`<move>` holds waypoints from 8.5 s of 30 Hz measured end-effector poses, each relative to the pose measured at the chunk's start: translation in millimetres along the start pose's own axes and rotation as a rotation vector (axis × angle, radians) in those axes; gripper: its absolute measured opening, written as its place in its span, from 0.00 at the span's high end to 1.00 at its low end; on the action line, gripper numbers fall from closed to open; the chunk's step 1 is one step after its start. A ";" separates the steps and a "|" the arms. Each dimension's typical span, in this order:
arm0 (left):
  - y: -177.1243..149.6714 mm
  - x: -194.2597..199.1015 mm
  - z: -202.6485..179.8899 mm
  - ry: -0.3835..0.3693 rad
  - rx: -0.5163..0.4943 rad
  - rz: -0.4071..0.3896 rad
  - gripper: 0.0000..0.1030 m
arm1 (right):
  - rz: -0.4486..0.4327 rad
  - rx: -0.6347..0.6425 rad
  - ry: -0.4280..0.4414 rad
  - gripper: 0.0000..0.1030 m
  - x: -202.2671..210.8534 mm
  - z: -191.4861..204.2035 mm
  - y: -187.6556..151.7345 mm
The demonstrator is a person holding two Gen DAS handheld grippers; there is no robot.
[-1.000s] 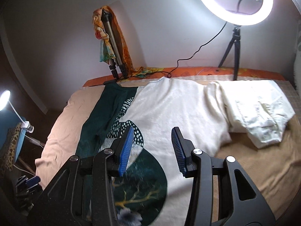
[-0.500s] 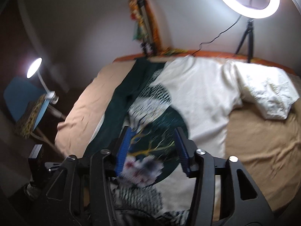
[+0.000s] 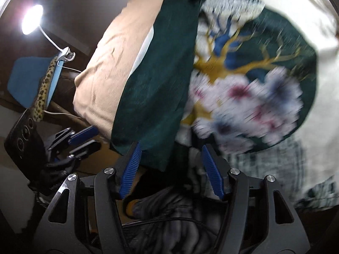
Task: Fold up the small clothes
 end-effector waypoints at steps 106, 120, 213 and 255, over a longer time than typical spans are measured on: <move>136.4 -162.4 -238.7 -0.241 -0.129 -0.012 0.97 | -0.448 -0.385 0.060 0.72 122.5 -300.9 198.4; 115.8 -127.7 -198.3 -0.244 0.020 -0.086 0.97 | -0.501 -0.176 -0.179 0.92 133.4 -211.9 227.2; 25.3 -23.5 -57.8 -0.139 0.355 -0.199 0.65 | -0.404 0.137 -0.183 0.51 140.8 -57.2 79.9; -30.1 29.2 -2.0 0.034 0.364 -0.150 0.71 | -0.188 0.065 0.062 0.94 7.6 -3.1 -41.2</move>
Point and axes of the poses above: each gripper's, at about its wrist camera, not at the fingertips, and x roughly against the way its jaws point, z to its left, y to its top, the point moved 2 cm from there along -x, roughly the way its jaws point, and after that the axes turned 6 degrees about -x, right-handed, at the moved point
